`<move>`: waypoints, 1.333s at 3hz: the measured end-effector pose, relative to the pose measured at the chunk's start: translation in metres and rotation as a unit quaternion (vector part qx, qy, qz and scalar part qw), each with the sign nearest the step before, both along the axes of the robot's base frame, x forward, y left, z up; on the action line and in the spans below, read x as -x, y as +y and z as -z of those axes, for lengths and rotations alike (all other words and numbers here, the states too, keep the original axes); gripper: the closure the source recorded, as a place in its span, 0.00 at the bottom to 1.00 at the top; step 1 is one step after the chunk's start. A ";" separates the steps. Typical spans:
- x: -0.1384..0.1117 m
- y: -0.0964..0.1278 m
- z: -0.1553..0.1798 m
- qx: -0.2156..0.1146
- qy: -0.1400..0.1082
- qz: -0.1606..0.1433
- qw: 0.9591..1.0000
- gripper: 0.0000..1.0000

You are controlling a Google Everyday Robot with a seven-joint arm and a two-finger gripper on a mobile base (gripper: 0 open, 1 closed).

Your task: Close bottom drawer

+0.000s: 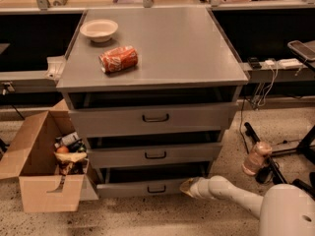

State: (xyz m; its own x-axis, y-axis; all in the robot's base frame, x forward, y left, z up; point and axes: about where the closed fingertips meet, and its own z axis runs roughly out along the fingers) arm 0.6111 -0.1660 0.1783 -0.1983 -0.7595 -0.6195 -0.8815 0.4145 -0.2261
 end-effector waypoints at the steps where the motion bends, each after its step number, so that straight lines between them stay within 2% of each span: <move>1: -0.005 0.010 0.000 -0.008 -0.005 -0.007 1.000 1.00; 4: -0.014 0.002 -0.004 -0.005 -0.014 0.000 1.000 1.00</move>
Offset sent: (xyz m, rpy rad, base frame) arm 0.1619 -0.0668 0.0537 -0.0334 -0.2192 -0.1200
